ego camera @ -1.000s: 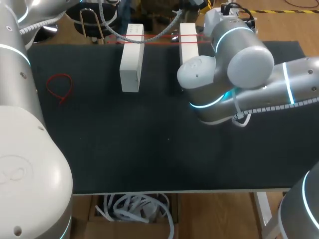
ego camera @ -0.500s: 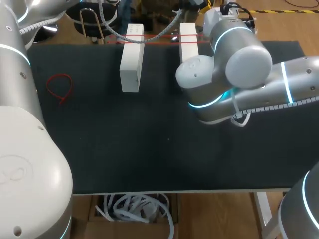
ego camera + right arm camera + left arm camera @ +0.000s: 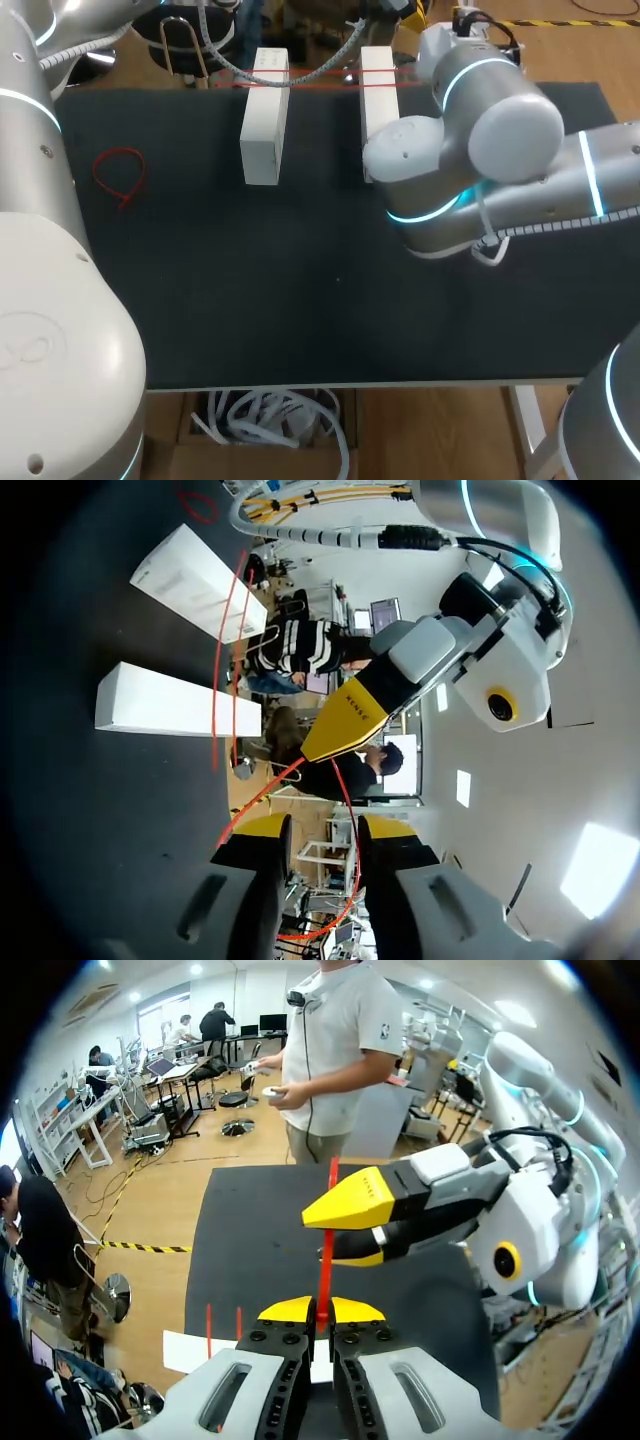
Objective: Grab the tape and strap the tape.
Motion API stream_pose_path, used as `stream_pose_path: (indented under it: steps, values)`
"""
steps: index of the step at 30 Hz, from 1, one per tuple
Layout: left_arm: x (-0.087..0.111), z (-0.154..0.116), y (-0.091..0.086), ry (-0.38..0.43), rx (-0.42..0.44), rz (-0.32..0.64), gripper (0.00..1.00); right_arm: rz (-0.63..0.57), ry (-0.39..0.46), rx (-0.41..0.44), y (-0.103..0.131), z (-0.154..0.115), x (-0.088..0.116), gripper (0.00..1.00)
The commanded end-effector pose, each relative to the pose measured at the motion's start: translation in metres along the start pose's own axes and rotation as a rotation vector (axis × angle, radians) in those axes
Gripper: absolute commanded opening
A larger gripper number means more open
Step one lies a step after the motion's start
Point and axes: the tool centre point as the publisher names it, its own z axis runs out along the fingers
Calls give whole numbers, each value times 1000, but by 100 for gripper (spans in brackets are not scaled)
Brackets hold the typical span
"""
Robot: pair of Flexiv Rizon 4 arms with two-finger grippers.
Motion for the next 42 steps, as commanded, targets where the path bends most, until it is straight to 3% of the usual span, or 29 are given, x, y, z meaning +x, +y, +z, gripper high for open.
stream_pose_path:
  steps: [1, 8, 19, 30, 39, 41, 42]
  values:
    - [0, -1, -1, 2, -4, -1, 0, 3, 43, -71, -11, -21, -5, 28]
    - [0, -1, -1, 2, -4, -1, 0, 17, 50, -128, -27, -38, -9, 26]
    - [0, -1, -1, 2, -4, -1, 0, 45, 93, -152, -90, -57, -12, 26]
    - [0, -1, -1, 2, -4, -1, 0, 90, 104, -109, -151, -34, -8, 29]
    - [0, -1, -1, 2, -4, -1, 0, 112, 125, -136, -168, -16, -5, 33]
    - [0, -1, -1, 2, -4, -1, 0, 122, 128, -162, -169, -12, -5, 37]
    - [0, -1, -1, 2, -4, -1, 0, 118, 124, -172, -169, -11, -6, 45]
